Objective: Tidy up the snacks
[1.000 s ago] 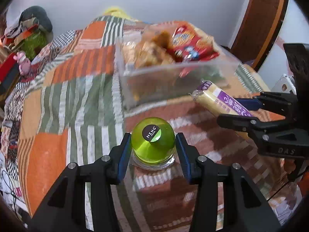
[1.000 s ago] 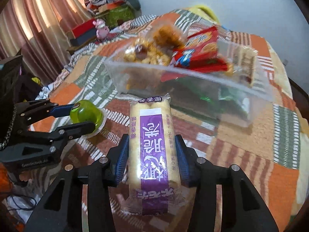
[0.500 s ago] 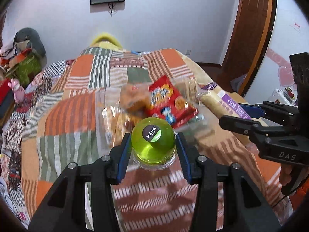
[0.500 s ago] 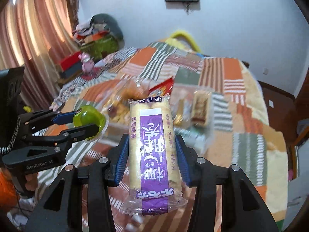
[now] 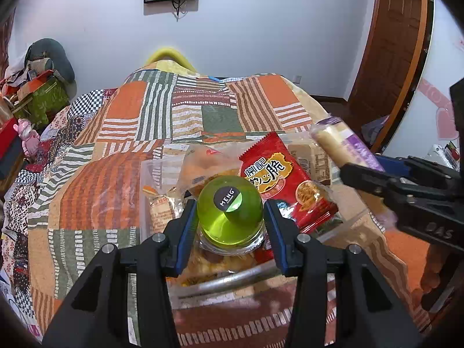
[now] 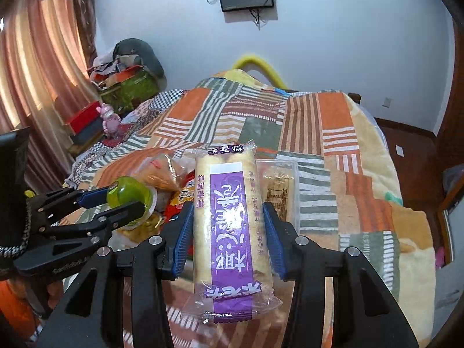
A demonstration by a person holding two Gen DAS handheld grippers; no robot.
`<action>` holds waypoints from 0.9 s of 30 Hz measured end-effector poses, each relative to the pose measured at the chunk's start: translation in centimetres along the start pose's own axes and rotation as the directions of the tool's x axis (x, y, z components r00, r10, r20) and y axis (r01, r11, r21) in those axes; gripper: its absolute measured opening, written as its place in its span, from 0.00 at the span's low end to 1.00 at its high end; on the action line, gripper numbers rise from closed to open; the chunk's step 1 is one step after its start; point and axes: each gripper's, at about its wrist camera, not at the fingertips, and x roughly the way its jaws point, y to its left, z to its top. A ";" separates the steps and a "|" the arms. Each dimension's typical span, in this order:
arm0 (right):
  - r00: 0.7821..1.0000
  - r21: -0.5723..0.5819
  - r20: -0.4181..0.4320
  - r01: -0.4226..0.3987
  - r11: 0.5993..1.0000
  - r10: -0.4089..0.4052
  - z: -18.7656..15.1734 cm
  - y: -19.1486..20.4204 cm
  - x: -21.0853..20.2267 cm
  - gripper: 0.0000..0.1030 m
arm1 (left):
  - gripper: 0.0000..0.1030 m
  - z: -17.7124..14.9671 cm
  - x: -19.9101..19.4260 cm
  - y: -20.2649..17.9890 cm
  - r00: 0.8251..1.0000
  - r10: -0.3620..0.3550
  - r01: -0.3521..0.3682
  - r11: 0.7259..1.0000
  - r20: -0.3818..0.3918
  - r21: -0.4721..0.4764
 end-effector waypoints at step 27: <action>0.997 0.012 0.081 0.000 1.000 -0.001 0.1 0.5 -7.0 0.44 | 0.46 0.6 -9.2 -0.4 0.988 0.009 -0.012 1.000 0.157 0.017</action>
